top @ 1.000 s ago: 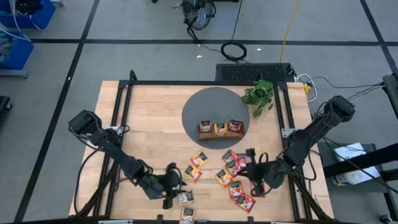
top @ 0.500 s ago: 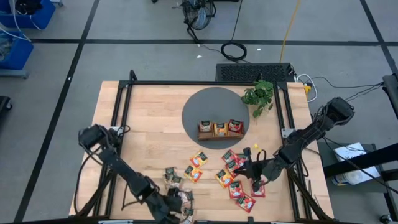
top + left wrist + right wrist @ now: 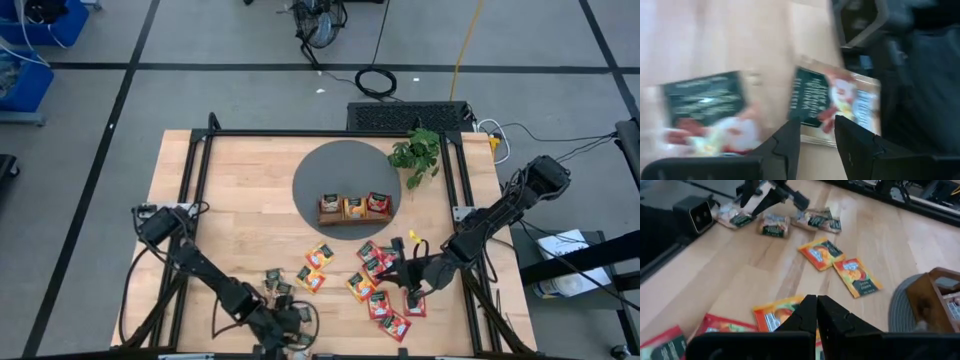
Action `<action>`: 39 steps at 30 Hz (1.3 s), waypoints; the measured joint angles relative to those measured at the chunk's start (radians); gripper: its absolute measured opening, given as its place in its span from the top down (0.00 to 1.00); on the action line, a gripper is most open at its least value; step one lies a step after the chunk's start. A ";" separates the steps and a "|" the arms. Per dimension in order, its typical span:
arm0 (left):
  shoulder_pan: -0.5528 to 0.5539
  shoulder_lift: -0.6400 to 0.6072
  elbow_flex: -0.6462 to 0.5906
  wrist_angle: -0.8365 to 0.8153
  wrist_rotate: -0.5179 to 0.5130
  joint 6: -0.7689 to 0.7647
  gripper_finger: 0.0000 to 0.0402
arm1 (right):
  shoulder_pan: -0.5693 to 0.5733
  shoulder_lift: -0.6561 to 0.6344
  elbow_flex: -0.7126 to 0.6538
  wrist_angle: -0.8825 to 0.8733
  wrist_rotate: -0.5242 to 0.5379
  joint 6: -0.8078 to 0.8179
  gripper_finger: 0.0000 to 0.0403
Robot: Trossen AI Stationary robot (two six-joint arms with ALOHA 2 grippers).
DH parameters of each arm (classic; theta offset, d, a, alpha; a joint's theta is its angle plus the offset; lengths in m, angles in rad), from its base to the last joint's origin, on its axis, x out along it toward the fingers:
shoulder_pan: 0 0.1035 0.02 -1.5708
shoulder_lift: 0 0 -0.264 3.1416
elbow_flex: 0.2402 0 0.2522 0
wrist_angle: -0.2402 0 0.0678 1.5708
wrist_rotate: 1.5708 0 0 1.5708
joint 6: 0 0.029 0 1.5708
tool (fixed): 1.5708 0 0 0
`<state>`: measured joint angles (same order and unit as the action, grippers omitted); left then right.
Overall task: Pick & Place Tea
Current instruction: Adjust the brown tea bag on the table
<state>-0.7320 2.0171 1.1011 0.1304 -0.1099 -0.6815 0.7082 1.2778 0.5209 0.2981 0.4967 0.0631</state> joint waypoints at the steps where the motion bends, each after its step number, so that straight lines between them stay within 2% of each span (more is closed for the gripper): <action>1: 0.008 0.000 0.000 -0.012 0.009 -0.001 0.69 | 0.000 0.000 0.000 -0.010 0.000 -0.001 0.99; 19: 0.092 -0.007 0.004 -0.229 0.027 0.076 0.69 | -0.002 0.000 -0.004 -0.023 0.005 0.021 0.99; 24: 0.122 -0.017 0.005 -0.312 -0.007 0.075 0.70 | -0.002 0.000 -0.030 -0.019 0.067 0.039 0.99; 26: 0.134 -0.026 0.003 -0.354 -0.035 0.071 0.73 | -0.002 0.000 -0.039 -0.019 0.107 0.057 0.99; 30: 0.153 -0.046 0.000 -0.425 -0.103 0.074 0.80 | -0.002 0.000 -0.052 -0.019 0.111 0.057 0.99; 36: 0.179 -0.107 -0.005 -0.358 -0.094 0.188 0.89 | -0.002 0.000 -0.057 -0.022 0.104 0.065 0.99; 39: 0.194 -0.165 0.001 -0.208 -0.107 0.268 0.90 | -0.002 0.000 -0.057 -0.037 0.104 0.066 0.99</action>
<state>-0.5376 1.8517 1.1020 -0.0778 -0.2169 -0.4136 0.7063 1.2774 0.4637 0.2607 0.6006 0.1293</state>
